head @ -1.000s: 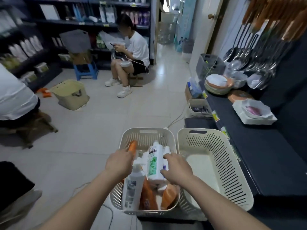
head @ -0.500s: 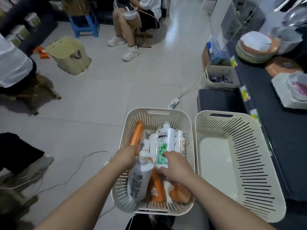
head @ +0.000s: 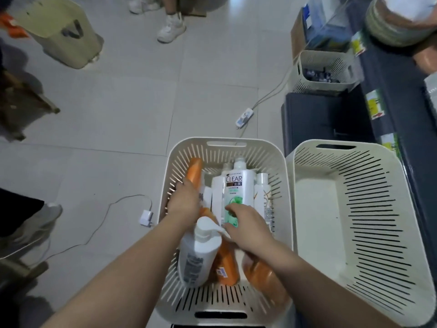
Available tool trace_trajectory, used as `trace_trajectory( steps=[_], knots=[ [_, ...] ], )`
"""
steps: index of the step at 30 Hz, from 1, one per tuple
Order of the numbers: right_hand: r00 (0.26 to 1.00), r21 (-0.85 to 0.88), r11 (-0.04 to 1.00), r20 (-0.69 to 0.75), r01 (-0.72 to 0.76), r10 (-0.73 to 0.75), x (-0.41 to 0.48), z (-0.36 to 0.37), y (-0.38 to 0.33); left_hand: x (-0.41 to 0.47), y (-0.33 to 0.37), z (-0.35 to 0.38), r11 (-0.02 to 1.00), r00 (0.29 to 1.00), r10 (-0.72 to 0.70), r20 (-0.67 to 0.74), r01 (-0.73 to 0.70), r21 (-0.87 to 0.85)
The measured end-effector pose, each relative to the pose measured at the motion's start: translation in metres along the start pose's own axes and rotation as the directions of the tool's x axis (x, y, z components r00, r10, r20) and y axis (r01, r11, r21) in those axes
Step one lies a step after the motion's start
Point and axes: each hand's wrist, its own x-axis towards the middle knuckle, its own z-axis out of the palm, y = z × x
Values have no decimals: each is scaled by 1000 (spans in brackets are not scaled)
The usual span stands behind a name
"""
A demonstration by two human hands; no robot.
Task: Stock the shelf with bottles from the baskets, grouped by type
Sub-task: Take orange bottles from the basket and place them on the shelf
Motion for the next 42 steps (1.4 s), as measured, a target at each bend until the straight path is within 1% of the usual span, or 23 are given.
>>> trace_trajectory(
  steps=[5,7,10,12,14,16,18,20,21,23,25,26,27,28,29,30,31,32,33,35,38,40,42],
  knots=[
    [998,148,988,-13,-51,53,7,3,8,4,-4,-4,990,999,55,2,-54,-133],
    [993,233,968,-54,-92,107,8,3,9,-2,-2,-7,984,995,96,-16,-97,-149],
    [979,226,971,-170,-75,115,12,5,10,-11,-1,-18,973,991,121,-65,-131,-190],
    [974,278,958,-183,-78,132,13,3,7,-15,-1,-28,950,981,164,-103,-185,-253],
    [977,396,913,-138,-95,162,15,-2,2,-18,-1,-40,918,961,238,-139,-269,-292],
    [980,552,827,-83,-106,181,18,-10,-6,-20,3,-54,872,922,336,-190,-381,-306],
    [985,678,730,-57,-80,160,21,-20,-13,-21,11,-68,804,872,439,-216,-488,-338],
    [992,749,661,-44,-47,120,21,-30,-17,-22,20,-80,712,826,525,-206,-559,-425],
    [994,768,639,-38,-36,103,20,-35,-18,-23,25,-83,667,816,547,-189,-561,-491],
    [995,782,623,-43,-20,86,18,-43,-19,-26,30,-86,567,821,557,-127,-487,-664],
    [993,776,630,-76,2,90,14,-46,-16,-31,31,-87,469,830,557,-14,-329,-820],
    [990,764,645,-92,2,106,11,-45,-14,-33,30,-89,452,824,564,50,-258,-854],
    [985,740,672,-110,-7,130,8,-44,-11,-35,27,-91,491,814,568,121,-217,-844],
    [977,712,702,-137,-19,166,5,-40,-8,-37,23,-94,589,803,559,208,-209,-781],
    [962,687,726,-175,-34,210,2,-36,-5,-37,17,-95,718,785,531,319,-217,-661],
    [944,673,738,-212,-47,254,0,-33,-2,-39,11,-95,836,753,481,449,-239,-494],
    [928,672,738,-236,-59,289,-3,-30,-1,-43,5,-94,907,713,418,563,-290,-305],
    [916,683,728,-254,-58,311,-6,-28,1,-49,1,-89,918,679,373,633,-371,-143],
    [909,696,715,-261,-56,325,-7,-26,3,-55,-2,-81,892,668,364,649,-449,-38],
    [902,704,708,-268,-55,337,-12,-25,5,-62,-6,-64,849,711,420,564,-528,32],
    [900,686,727,-295,-33,320,-19,-27,8,-62,-6,-64,824,775,524,355,-566,21],
    [901,684,730,-308,-13,304,-23,-28,9,-59,-8,-74,820,794,538,281,-571,43],
    [903,691,723,-311,0,298,-27,-28,8,-57,-11,-80,840,814,530,240,-543,-14]
  ],
)
